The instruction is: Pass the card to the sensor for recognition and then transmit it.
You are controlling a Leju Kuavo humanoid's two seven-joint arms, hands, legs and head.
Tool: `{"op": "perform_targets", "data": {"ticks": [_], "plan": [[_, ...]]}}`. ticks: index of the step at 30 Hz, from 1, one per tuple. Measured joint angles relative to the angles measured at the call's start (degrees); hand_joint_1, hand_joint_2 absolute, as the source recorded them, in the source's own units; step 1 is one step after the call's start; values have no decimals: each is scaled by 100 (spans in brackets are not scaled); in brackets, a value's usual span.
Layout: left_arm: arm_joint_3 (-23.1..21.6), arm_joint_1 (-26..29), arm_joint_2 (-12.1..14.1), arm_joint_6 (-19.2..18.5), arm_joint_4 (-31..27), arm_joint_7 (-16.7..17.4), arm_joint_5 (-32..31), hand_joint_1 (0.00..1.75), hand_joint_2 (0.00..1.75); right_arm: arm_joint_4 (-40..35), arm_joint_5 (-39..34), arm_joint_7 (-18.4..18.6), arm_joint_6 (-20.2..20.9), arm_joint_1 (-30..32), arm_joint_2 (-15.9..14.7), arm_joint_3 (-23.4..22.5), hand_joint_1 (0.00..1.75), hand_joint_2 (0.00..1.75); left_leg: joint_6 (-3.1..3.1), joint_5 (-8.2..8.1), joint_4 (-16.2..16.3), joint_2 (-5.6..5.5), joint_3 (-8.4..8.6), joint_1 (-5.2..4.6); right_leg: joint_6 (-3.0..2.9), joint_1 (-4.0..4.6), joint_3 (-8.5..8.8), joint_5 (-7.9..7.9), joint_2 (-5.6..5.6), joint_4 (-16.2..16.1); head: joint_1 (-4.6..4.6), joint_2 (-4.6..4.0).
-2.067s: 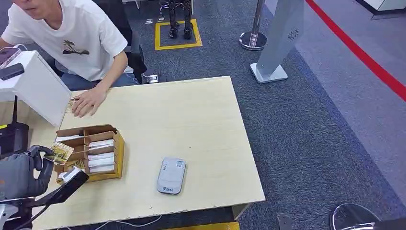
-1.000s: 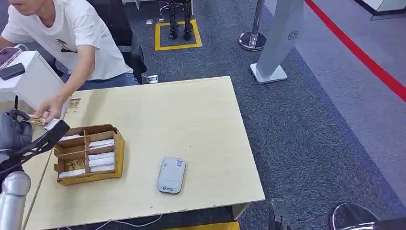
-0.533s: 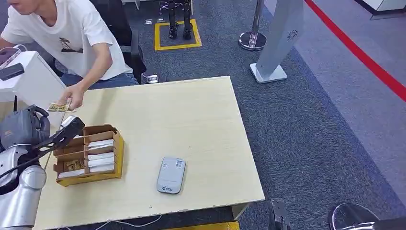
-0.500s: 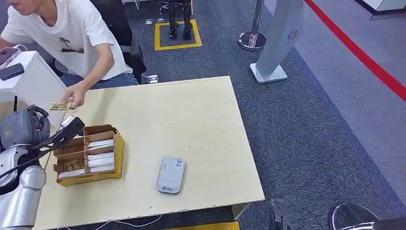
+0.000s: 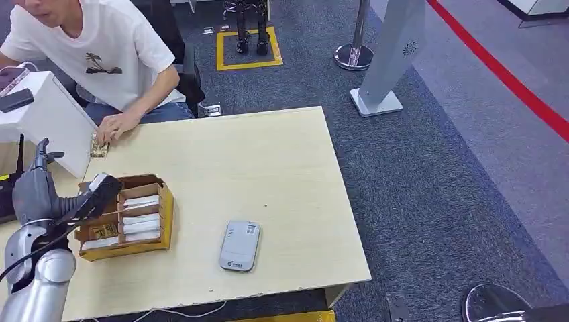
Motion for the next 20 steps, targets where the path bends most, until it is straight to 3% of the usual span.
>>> {"op": "perform_targets", "data": {"ticks": [1, 10, 20], "plan": [[0, 204, -27, 55, -197, -57, 20, 0, 175, 0, -20, -22, -2, 24, 0, -20, 0, 0, -4, -4, 0, 2, 0, 0, 1, 0, 0, -1, 2, 0, -2, -2], [-2, 2023, -641, 824, -1765, -839, 476, 0, 175, 0, -170, -199, -13, 254, -9, -277, 0, 0, 3, -18, 0, 4, -1, -3, 9, -1, 0, -8, 3, -4, 0, 0], [-221, 3235, -1443, 911, -2618, -1600, 1395, 0, 175, 0, -201, -315, -48, 341, -7, -595, 0, 0, 9, -22, 0, -3, 1, -4, 16, -1, 5, -12, -4, -4, 0, -2]]}}
